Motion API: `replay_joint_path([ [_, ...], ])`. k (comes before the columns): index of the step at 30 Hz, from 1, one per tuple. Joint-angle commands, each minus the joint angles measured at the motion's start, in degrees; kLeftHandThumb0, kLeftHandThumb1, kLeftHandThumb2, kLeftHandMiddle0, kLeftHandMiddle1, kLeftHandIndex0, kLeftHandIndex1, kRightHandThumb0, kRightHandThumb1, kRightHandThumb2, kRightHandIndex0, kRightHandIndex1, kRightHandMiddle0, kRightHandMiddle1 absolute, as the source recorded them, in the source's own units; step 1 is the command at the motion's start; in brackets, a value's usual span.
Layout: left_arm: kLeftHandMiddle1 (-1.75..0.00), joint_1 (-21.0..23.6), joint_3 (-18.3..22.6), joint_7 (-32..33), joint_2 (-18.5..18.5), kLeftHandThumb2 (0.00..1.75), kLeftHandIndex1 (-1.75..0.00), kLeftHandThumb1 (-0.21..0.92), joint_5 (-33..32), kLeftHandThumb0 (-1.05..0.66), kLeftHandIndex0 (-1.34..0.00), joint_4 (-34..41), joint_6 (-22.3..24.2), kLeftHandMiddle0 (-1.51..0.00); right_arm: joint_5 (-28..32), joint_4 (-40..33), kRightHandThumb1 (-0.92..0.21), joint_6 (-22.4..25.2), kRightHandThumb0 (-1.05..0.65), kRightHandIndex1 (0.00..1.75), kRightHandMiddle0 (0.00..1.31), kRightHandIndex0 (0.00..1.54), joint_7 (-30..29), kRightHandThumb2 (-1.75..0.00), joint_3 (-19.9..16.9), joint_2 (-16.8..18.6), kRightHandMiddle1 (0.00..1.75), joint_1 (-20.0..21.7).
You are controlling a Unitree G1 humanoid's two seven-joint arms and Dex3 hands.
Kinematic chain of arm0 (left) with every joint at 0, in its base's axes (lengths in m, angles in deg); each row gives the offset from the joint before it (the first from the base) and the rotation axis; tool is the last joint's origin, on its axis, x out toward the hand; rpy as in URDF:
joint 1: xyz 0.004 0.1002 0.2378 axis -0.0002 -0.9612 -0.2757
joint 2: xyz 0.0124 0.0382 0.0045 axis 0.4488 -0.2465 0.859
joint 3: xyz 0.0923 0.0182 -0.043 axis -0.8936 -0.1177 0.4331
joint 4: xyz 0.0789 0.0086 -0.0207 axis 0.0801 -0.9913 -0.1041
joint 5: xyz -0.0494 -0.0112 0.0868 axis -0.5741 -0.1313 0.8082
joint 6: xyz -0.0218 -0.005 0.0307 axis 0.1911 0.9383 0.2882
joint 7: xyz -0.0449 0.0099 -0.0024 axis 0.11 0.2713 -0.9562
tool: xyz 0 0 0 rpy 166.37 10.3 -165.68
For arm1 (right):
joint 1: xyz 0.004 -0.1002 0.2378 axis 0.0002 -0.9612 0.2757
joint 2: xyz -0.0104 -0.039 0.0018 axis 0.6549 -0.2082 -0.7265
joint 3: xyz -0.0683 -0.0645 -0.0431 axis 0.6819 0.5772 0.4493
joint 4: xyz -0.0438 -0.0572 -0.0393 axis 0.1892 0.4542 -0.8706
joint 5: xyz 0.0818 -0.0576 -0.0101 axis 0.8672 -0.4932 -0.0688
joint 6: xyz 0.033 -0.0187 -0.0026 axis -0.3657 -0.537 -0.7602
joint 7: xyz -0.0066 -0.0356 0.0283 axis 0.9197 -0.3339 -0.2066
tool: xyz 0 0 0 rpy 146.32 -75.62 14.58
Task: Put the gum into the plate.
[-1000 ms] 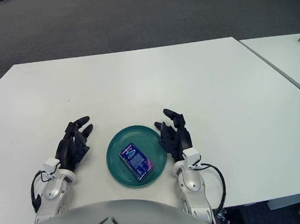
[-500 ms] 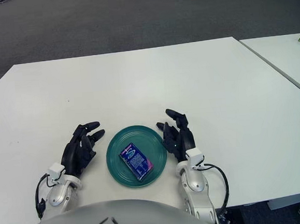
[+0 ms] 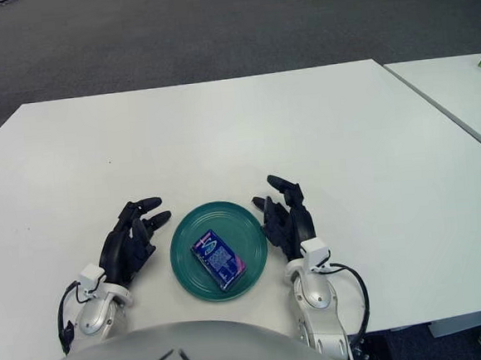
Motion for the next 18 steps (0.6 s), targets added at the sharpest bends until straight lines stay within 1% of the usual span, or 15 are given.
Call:
replay_joint_path([
  [1, -0.8, -0.3, 0.1, 0.4, 0.1, 0.96, -1.19, 0.92, 0.7, -0.86, -0.35, -1.2, 1.0, -0.53, -0.1, 2.3, -0.92, 4.1, -0.64, 0.54, 0.0, 0.45, -0.3, -0.83, -0.6, -0.8, 0.93, -2.1],
  [8, -0.8, -0.2, 0.2, 0.5, 0.1, 0.95, -1.19, 0.92, 0.6, -0.86, -0.33, -0.7, 1.0, -0.51, -0.4, 2.5, -0.92, 4.1, -0.64, 0.55, 0.01, 0.47, -0.4, -0.82, -0.5, -0.7, 0.94, -1.7],
  [18, -0.8, 0.2, 0.5, 0.8, 0.1, 0.95, -1.21, 0.92, 0.9, -0.87, -0.27, -0.3, 1.2, -0.49, -0.5, 2.4, -0.92, 4.0, -0.64, 0.55, 0.01, 0.47, -0.6, -0.82, -0.3, -0.5, 0.94, -1.7],
])
